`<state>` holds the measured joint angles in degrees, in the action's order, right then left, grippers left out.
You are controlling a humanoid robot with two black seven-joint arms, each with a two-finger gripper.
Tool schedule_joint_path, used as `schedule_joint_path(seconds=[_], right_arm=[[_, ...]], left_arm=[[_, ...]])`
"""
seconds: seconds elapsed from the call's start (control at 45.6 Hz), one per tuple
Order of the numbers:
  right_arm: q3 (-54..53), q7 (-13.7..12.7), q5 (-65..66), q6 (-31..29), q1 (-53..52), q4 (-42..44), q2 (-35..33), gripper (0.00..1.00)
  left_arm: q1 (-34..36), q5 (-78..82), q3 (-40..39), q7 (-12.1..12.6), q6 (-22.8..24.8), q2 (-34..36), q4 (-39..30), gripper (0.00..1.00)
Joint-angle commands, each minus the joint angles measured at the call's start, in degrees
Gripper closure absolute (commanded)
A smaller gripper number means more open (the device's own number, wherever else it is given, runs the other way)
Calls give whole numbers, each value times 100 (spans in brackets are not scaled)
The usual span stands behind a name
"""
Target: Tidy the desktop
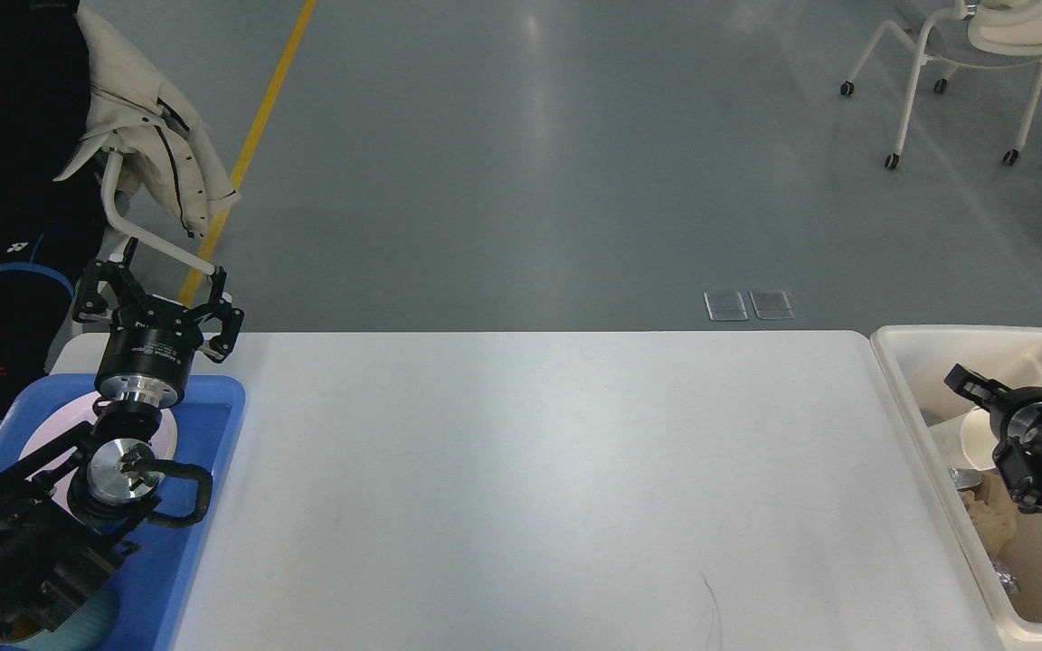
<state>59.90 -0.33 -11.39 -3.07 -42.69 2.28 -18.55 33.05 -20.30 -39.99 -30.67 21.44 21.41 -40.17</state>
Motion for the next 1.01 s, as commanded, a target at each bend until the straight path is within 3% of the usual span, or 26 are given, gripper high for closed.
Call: schedule_joint_path(seconds=[0.0,0.153,0.394,0.723,0.833,0.986], right_arm=[[-347,-2,-12,-88,-117,0,-61,0],[-618,16,-39,17,-318,9,-26,0],[-2551,69,-179,202,-687,-9,369,0],[-6647,130,-355,70,-1276,-351,818,0],[-7482,332,-364,-53,-1479,-668,783,0],[-7949,1061,-364,-720,-1637,-948,573,0]], left_arm=[[0,0,0,0,0,-5,0,3],[0,0,0,0,0,-5,0,3],[0,0,0,0,0,4,0,3],[0,0,0,0,0,4,0,3],[0,0,0,0,0,4,0,3],[0,0,0,0,0,-5,0,3]])
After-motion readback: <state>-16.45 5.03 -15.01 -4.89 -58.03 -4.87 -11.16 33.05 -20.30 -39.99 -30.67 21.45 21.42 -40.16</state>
